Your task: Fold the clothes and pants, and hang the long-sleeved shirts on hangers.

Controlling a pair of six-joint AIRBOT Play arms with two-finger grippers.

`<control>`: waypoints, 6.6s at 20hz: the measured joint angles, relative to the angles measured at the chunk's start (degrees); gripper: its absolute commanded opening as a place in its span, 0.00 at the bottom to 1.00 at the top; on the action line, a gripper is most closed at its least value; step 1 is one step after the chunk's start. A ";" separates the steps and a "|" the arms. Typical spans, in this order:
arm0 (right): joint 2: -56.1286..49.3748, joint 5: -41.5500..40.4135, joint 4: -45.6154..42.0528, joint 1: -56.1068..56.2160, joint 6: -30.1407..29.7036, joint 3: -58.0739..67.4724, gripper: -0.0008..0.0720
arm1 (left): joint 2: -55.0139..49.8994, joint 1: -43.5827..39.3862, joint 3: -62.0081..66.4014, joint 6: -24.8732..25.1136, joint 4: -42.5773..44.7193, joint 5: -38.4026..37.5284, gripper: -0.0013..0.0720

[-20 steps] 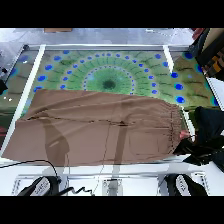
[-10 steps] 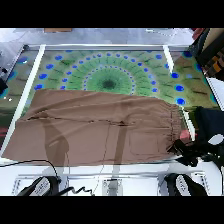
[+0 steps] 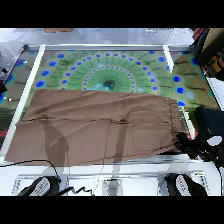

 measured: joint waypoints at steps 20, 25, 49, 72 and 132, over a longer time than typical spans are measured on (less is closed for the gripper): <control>0.00 -4.52 -0.09 0.00 -6.16 0.00 0.04 | -3.69 38.16 -16.33 -4.85 8.46 -32.11 0.88; 0.00 -4.52 -0.07 0.00 -6.19 0.00 0.05 | -8.24 41.05 -21.14 -2.95 8.44 -27.96 0.87; 1.49 -2.21 -0.79 0.00 -9.14 2.01 0.04 | -12.76 41.75 -22.36 3.82 -2.75 -18.82 0.04; -2.95 -12.02 4.26 2.12 -10.84 21.57 0.04 | -8.41 7.43 -15.06 10.73 -37.27 11.15 0.03; -31.28 -32.72 10.32 34.80 -30.45 37.24 0.34 | -24.94 -0.74 -20.44 -8.66 -35.10 20.24 0.05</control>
